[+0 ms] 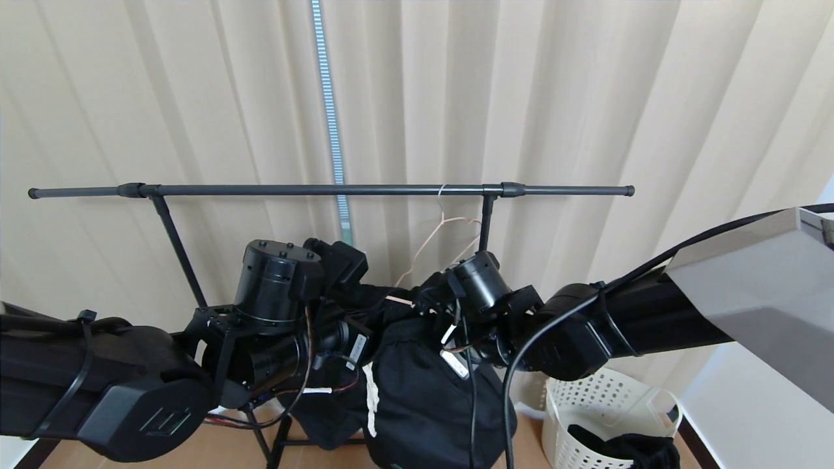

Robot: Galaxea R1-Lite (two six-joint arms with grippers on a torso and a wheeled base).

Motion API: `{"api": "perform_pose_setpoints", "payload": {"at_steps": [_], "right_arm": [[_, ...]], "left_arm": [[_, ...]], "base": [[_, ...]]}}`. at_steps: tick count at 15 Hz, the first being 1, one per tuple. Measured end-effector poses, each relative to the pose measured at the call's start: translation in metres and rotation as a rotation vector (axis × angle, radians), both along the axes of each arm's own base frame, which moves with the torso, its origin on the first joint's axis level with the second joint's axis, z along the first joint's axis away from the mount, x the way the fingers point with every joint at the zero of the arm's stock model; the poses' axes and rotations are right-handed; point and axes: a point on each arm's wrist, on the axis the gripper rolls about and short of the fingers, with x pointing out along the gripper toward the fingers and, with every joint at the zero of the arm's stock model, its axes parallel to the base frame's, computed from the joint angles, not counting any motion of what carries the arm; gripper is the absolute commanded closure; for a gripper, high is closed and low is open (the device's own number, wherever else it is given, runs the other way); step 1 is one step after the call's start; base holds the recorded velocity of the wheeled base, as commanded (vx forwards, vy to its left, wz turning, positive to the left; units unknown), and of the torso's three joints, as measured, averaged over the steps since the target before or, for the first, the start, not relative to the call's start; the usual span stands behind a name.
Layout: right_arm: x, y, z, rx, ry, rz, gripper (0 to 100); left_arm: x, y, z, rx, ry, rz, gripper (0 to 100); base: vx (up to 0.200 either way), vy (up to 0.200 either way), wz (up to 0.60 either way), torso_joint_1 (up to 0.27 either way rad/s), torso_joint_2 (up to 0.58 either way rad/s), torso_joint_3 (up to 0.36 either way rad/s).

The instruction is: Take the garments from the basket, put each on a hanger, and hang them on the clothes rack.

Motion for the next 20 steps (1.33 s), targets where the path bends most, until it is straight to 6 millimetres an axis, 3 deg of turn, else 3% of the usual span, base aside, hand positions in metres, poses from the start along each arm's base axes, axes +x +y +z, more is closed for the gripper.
{"api": "perform_pose_setpoints", "payload": {"at_steps": [12,20], "right_arm": [[-0.021,-0.014,0.044,0.249,0.022,0.112,100],[-0.029,-0.018,0.04,0.405,-0.053,0.213,100]], "left_arm": [[0.01,0.006,-0.015,0.021,0.036,0.023,100],[0.011,0.005,-0.012,-0.015,-0.017,0.019,100]], "base": [[0.0,0.0,0.0,0.0,0.0,0.0],[0.0,0.0,0.0,0.0,0.0,0.0]]}}
